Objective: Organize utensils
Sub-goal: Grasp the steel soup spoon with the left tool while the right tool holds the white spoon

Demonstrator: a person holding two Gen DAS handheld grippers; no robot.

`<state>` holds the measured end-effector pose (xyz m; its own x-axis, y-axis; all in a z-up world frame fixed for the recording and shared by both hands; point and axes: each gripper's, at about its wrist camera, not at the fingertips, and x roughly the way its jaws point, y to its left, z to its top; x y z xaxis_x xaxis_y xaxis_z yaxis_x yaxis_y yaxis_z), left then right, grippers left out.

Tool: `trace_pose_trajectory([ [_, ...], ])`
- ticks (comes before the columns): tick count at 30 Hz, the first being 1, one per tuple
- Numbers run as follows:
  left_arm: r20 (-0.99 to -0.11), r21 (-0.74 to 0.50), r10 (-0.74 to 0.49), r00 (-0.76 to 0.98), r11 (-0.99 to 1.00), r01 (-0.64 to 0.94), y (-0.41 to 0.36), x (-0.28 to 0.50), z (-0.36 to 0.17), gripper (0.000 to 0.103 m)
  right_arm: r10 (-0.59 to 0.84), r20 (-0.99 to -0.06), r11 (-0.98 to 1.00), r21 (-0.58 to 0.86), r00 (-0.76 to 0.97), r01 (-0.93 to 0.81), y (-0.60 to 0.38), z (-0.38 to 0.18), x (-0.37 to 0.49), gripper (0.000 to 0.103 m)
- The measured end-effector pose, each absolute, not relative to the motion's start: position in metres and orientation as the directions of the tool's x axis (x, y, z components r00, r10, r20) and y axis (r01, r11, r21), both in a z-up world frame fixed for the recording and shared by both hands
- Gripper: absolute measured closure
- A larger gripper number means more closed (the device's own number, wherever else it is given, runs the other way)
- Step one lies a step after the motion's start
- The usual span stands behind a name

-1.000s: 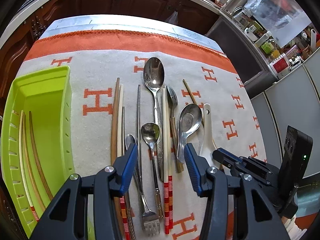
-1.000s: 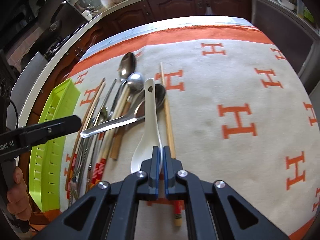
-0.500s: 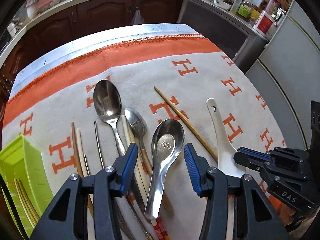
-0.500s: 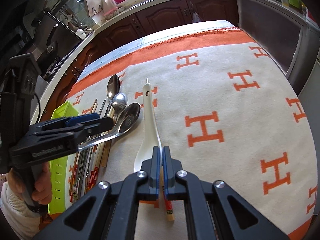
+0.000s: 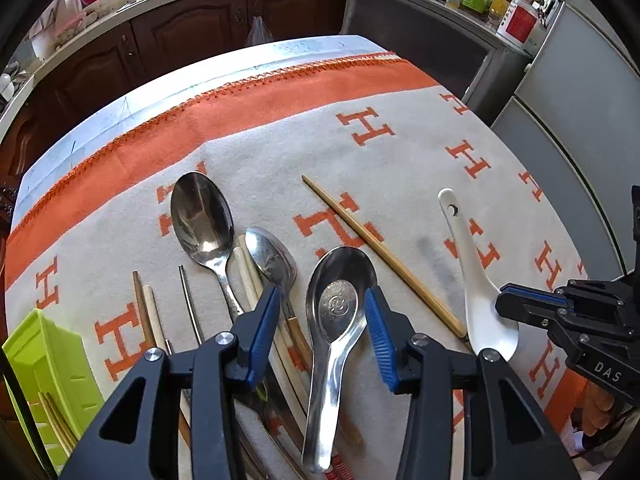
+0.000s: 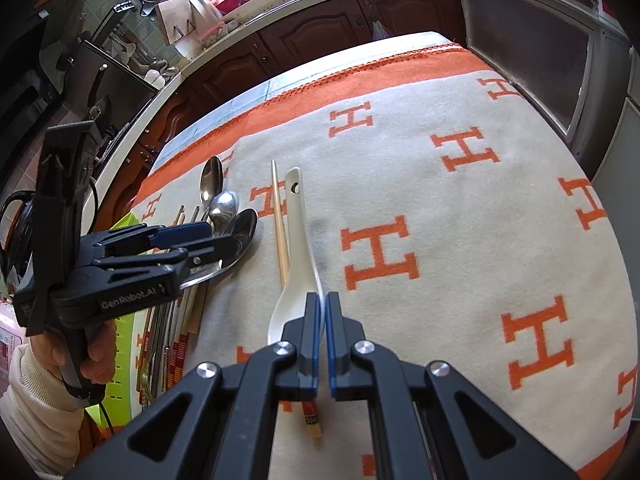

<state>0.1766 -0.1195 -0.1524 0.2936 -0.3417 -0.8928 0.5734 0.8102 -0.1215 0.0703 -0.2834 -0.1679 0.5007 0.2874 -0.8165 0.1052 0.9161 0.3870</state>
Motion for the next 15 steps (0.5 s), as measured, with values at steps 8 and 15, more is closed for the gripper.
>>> trace_pose_trajectory([
  [8,-0.909,-0.103,-0.324,0.263,0.785,0.611,-0.134,0.177,-0.161,0.086,0.303,-0.81,0.909,0.405,0.501,0.104,-0.285,-0.169,0.071,0.1],
  [15,-0.913,-0.1,-0.315,0.261,0.791,0.603,-0.134,0.185,-0.169,0.088,0.301,-0.807,0.907,0.407,0.508,0.111,-0.29,-0.168,0.069,0.1],
])
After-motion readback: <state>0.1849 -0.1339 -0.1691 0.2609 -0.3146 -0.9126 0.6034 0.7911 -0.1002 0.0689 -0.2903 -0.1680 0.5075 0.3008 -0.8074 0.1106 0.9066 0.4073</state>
